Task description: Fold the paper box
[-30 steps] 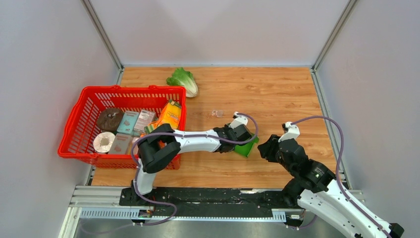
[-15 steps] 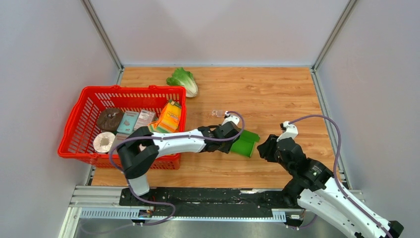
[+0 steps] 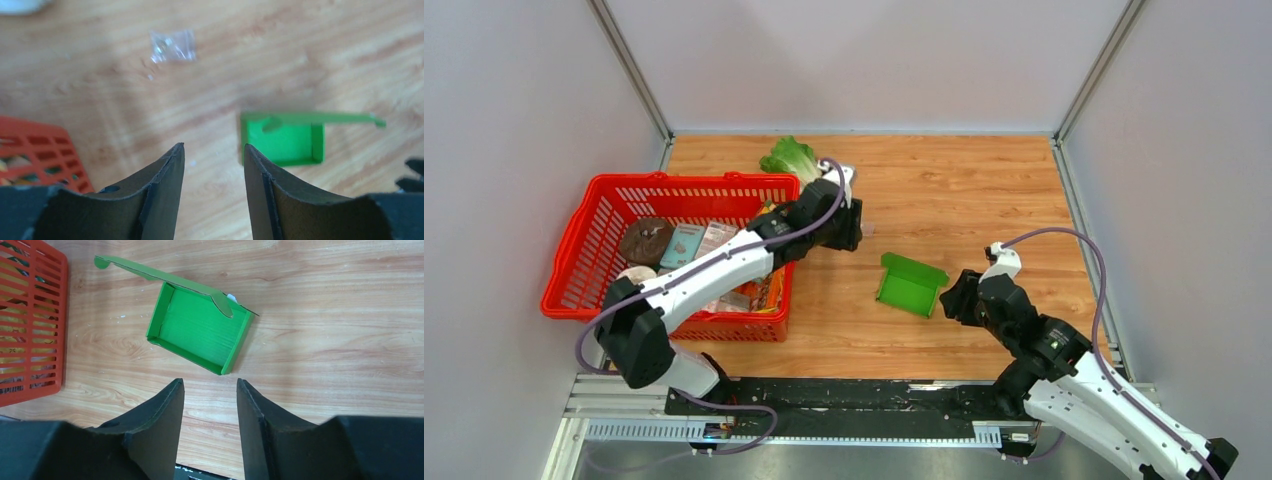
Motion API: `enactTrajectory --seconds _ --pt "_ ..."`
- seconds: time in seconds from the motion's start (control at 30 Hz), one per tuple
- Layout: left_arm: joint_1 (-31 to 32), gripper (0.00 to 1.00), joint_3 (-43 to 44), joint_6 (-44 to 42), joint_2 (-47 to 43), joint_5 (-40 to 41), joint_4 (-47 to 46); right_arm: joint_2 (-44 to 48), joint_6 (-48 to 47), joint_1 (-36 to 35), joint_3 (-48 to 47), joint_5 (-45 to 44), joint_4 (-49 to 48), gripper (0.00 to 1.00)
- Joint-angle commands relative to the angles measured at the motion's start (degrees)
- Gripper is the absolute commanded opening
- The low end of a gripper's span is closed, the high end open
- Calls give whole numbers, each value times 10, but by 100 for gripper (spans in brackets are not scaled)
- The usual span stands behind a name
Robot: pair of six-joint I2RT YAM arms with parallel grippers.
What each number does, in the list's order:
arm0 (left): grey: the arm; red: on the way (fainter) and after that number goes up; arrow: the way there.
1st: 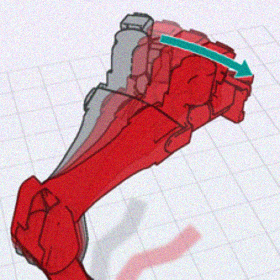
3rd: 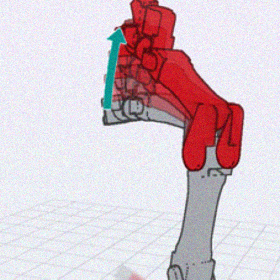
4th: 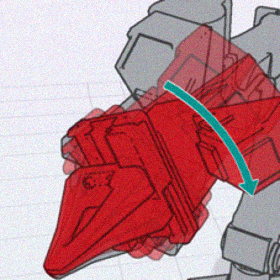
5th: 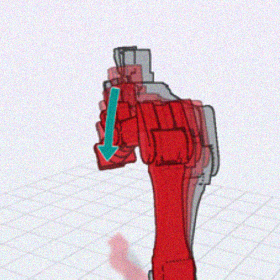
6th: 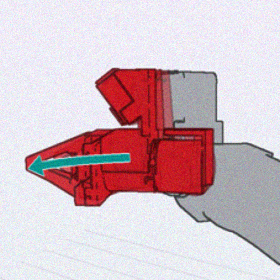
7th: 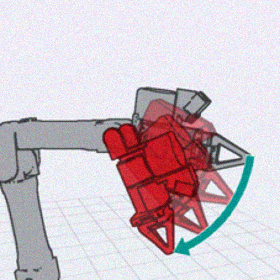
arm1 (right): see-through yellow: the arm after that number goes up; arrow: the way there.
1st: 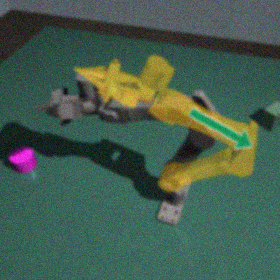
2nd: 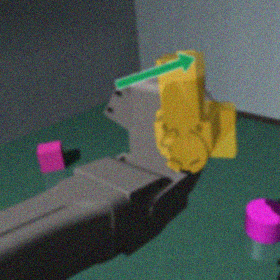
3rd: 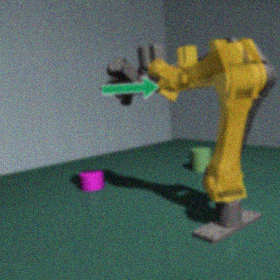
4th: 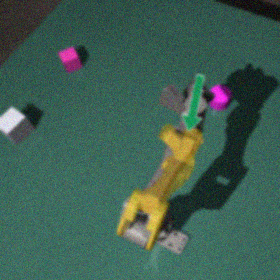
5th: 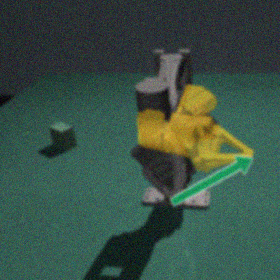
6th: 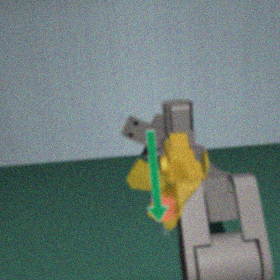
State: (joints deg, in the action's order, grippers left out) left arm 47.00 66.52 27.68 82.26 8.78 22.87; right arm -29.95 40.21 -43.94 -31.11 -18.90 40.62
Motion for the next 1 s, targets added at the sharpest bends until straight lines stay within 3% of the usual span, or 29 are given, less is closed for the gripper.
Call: enactTrajectory --seconds 0.0,0.03,0.17,0.43,0.53,0.63,0.9,0.97 --pt "-55 55 104 -41 82 -22 58 2 -5 0 -28 3 -8 48" --pt "-60 54 167 -46 109 -11 79 2 -6 -1 -30 5 -6 49" --pt "-66 47 291 -87 233 59 128 2 -7 0 -40 7 7 54" --pt "-66 51 469 -105 423 78 194 20 -20 0 -42 19 3 76" --pt "-65 52 467 -104 447 57 188 16 -23 0 -40 20 0 77" --pt "-61 62 456 -99 462 57 183 10 -27 -1 -42 25 -3 80" --pt "-59 63 441 -93 498 71 178 11 -29 0 -41 28 -4 83" --pt "-60 59 441 -93 509 71 180 13 -24 0 -40 26 -5 83"
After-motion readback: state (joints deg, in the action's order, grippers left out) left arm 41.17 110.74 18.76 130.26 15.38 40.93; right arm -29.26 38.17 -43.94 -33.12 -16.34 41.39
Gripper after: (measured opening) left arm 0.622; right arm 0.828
